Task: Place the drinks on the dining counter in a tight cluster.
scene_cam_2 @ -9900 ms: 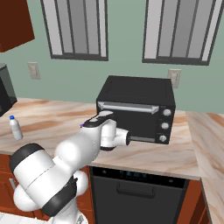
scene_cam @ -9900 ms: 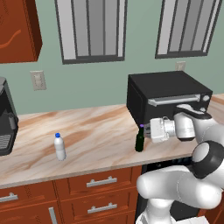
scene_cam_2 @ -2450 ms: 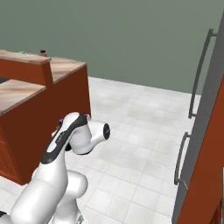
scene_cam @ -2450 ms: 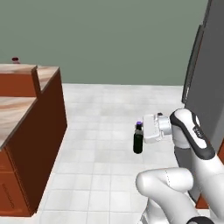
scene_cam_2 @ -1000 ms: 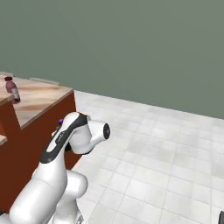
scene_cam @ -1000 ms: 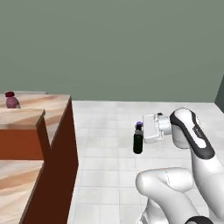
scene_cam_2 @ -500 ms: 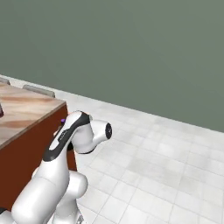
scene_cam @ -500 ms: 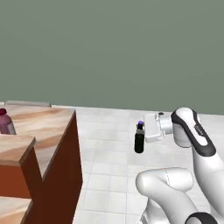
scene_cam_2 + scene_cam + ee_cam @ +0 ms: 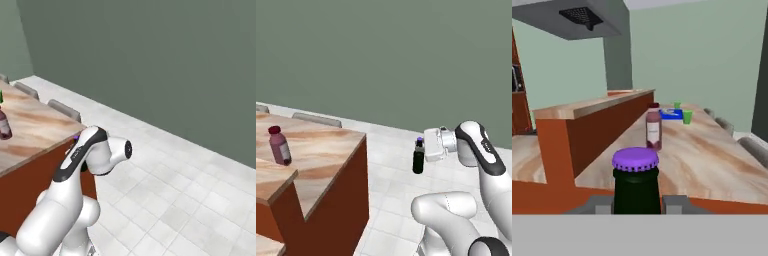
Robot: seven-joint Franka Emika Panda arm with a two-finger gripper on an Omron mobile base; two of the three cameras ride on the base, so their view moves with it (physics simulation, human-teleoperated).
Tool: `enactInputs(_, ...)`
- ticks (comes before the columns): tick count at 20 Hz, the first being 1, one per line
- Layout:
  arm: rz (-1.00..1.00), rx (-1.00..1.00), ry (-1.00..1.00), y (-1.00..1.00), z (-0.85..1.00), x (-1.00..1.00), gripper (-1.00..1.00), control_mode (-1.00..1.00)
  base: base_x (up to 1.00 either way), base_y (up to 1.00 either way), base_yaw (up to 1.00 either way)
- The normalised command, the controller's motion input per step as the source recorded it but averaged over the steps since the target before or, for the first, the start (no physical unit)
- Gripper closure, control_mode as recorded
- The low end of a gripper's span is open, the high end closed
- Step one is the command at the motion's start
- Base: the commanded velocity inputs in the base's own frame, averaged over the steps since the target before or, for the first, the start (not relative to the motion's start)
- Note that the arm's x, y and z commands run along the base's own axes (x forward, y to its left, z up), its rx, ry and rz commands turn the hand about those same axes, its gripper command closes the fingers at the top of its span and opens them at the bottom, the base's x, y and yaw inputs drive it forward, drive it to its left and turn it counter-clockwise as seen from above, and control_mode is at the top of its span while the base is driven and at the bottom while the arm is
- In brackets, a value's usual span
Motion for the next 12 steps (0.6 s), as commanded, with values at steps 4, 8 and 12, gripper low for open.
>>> enactInputs(4, 0.00, 0.00, 0.00, 0.00, 0.00, 0.00, 1.00, 1.00, 0.60, 0.00, 0.58)
enactInputs(8, 0.00, 0.00, 0.00, 0.00, 0.00, 0.00, 1.00, 1.00, 0.57, 0.00, 0.61)
enactInputs(12, 0.00, 0.00, 0.00, 0.00, 0.00, 0.00, 1.00, 1.00, 0.57, 0.00, 0.61)
